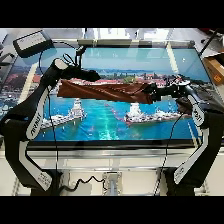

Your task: Fold the shirts.

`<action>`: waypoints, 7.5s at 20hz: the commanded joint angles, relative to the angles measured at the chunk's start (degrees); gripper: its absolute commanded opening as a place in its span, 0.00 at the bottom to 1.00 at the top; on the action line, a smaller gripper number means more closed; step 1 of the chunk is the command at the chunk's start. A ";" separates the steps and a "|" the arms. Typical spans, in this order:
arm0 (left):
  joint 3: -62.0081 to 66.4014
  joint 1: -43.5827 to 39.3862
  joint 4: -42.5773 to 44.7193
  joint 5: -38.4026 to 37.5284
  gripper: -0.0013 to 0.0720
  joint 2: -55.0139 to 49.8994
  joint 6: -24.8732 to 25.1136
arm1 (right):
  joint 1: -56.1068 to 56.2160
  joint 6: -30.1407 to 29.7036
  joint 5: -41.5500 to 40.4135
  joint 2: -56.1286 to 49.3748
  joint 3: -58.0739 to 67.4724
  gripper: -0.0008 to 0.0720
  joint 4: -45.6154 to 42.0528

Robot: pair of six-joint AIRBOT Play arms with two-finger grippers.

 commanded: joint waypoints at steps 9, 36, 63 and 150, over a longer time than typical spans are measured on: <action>0.04 0.02 1.16 0.70 0.20 -0.02 0.02 | 4.33 -10.80 0.09 0.46 0.00 0.06 1.95; 11.23 6.43 3.04 -5.86 0.53 0.26 -2.16 | 22.14 -1.99 -19.10 10.91 19.41 0.05 -11.08; 14.64 18.12 1.60 -11.02 0.53 2.73 -4.96 | 40.35 -1.29 -36.15 -4.00 29.40 0.05 4.28; 14.03 13.94 3.02 -18.23 0.53 0.48 -4.98 | 35.36 -5.27 -21.75 -16.81 28.06 0.13 17.94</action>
